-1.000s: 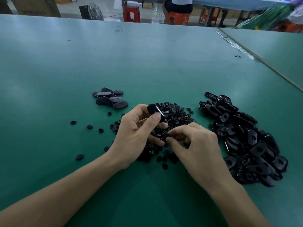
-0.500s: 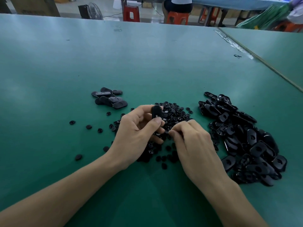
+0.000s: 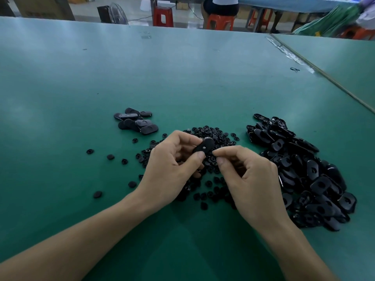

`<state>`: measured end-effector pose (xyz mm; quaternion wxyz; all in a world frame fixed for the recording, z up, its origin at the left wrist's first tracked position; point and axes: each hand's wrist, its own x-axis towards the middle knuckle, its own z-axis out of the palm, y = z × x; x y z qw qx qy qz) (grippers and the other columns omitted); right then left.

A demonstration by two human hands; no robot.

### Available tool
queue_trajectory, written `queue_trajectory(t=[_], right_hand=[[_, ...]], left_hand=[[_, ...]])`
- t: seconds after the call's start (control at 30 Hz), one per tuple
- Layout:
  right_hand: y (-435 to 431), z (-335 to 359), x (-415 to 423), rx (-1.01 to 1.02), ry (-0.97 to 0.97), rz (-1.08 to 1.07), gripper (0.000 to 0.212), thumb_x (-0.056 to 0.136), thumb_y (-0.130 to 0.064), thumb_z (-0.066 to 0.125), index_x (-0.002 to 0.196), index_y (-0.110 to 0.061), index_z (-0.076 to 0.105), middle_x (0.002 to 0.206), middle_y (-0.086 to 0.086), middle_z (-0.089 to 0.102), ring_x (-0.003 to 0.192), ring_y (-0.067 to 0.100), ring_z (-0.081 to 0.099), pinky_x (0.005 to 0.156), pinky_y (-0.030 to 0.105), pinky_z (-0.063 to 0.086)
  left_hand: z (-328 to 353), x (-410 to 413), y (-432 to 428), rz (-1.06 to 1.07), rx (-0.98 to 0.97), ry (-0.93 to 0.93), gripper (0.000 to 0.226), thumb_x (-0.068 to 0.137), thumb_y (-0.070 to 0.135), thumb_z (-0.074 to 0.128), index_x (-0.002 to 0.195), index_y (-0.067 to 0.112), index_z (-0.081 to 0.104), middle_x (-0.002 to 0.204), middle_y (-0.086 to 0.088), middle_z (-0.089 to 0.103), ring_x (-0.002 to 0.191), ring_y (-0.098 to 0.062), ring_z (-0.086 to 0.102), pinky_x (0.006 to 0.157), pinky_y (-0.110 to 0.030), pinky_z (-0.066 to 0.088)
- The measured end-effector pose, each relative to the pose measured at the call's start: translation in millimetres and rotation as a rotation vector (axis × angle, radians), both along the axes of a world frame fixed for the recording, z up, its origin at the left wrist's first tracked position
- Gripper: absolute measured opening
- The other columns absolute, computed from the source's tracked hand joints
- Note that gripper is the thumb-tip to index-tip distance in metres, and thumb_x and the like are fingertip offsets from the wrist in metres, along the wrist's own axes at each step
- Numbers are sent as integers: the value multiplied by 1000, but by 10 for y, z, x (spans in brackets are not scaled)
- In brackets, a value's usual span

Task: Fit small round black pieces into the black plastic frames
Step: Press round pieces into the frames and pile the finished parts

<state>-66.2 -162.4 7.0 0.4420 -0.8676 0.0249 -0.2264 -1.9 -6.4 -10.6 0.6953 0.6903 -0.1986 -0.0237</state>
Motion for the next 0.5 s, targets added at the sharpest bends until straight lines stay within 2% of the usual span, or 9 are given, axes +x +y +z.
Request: queue_trajectory(t=[0.1, 0.23, 0.33, 0.5], right_hand=[[21, 7, -3, 42, -42, 9, 21, 94, -14, 68, 101, -32, 74, 81, -15, 70, 76, 9, 66, 65, 16, 50], [17, 22, 6, 157, -19, 19, 22, 88, -13, 75, 96, -33, 71, 84, -19, 72, 78, 4, 70, 70, 16, 54], [20, 24, 4, 162, -11, 44, 21, 86, -11, 76, 89, -31, 75, 81, -17, 73, 79, 4, 71, 71, 13, 53], [8, 5, 4, 160, 9, 29, 19, 86, -12, 77, 91, -31, 78, 81, -14, 73, 79, 6, 70, 69, 12, 51]], left_hand=[[-10, -4, -1, -2, 6, -21, 21, 88, 6, 67, 98, 24, 71, 82, 0, 74, 73, -15, 72, 65, -25, 59], [-16, -2, -3, 8, 1, -23, 23, 87, 10, 68, 98, 29, 76, 79, -2, 76, 71, -17, 73, 66, -25, 59], [-7, -4, 0, 7, 20, -23, 24, 86, 14, 69, 98, 32, 78, 82, 0, 77, 73, -17, 75, 67, -26, 60], [-5, -14, 18, 4, 57, -32, 23, 85, 15, 69, 100, 31, 78, 81, 2, 78, 73, -17, 75, 70, -32, 62]])
